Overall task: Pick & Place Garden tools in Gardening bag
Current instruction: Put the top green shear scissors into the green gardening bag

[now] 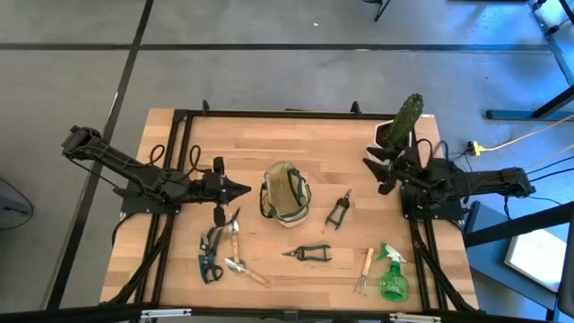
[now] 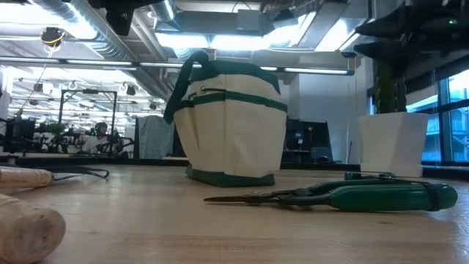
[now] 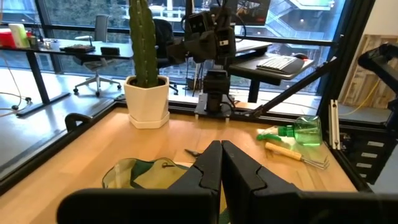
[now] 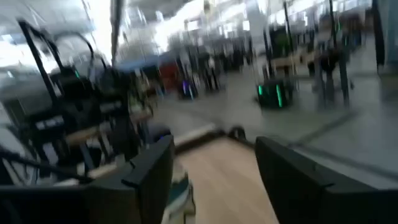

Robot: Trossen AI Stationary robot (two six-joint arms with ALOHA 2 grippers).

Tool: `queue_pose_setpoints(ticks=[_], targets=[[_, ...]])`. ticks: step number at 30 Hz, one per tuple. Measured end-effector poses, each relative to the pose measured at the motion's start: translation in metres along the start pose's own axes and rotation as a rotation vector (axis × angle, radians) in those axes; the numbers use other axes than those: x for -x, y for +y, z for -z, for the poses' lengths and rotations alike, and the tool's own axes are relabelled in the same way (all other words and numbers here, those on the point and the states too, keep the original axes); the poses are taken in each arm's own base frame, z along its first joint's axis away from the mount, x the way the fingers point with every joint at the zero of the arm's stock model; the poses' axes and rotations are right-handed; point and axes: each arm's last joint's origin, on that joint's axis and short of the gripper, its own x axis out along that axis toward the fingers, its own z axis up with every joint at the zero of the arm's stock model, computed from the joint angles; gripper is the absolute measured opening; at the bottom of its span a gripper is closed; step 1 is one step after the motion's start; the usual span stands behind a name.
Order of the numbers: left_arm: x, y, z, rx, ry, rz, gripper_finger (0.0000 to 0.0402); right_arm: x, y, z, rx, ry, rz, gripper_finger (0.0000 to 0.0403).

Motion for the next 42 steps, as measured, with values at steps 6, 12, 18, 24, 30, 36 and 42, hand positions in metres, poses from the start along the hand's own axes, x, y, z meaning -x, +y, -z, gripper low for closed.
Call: queue_pose_setpoints(ticks=[6,12,18,24,30,36,42], targets=[[0.000,0.001,0.000,-0.007,-0.005,-0.042,0.0001,-0.015,0.013,-0.013,0.018,0.228,0.013,0.0260],[0.000,0.002,0.007,0.089,0.057,-0.043,0.0001,-0.033,0.023,-0.017,0.039,0.434,0.090,0.0263],[0.004,0.004,0.030,0.288,0.300,-0.018,0.0001,-0.046,0.026,-0.004,0.056,0.535,0.125,0.0263],[0.009,0.004,0.042,0.424,0.466,0.011,0.0001,-0.056,0.025,0.002,0.056,0.547,0.146,0.0263],[0.009,-0.006,0.050,0.628,0.656,0.154,0.0016,-0.067,0.020,-0.003,0.025,0.492,0.130,0.0263],[-0.009,-0.026,0.056,0.812,0.735,0.334,0.0076,-0.076,0.013,-0.015,0.033,0.390,0.147,0.0263],[-0.028,-0.052,0.038,0.931,0.740,0.464,0.0123,-0.084,0.011,-0.045,0.040,0.343,0.131,0.0263]])
